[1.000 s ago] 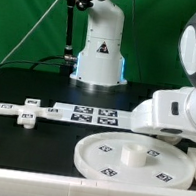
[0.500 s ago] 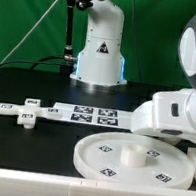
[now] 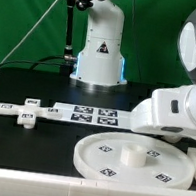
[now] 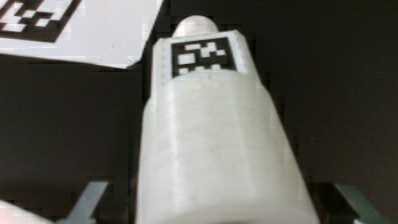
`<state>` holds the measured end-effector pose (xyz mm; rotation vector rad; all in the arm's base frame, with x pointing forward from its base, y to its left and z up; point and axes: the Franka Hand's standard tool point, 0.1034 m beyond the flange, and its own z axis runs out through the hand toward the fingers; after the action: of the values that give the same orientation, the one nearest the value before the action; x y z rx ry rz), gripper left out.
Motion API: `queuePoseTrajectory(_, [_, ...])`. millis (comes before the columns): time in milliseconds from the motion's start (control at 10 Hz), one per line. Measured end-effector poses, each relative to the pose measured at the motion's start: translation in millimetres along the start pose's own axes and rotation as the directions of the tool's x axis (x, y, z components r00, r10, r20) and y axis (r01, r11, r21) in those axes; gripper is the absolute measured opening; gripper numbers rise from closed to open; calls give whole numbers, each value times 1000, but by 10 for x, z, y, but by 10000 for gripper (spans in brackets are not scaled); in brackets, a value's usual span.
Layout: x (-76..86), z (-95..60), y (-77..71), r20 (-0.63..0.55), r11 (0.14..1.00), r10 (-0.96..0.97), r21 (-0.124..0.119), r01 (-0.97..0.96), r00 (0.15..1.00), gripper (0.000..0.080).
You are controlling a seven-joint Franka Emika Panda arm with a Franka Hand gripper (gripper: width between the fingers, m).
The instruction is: Assemble round table
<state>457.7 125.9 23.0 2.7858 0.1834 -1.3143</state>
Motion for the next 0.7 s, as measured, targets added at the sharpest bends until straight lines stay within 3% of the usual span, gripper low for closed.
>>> queuePoseTrajectory(200, [-216, -340, 209, -9, 996, -87, 15, 87, 996, 410])
queuePoseTrajectory(400, [-296, -672, 425, -18, 981, -189, 37, 189, 982, 410])
queuePoseTrajectory(500, [-241, -851, 510, -31, 982, -184, 46, 185, 982, 410])
queuePoseTrajectory(700, [-172, -796, 463, -77, 981, -189, 33, 192, 979, 410])
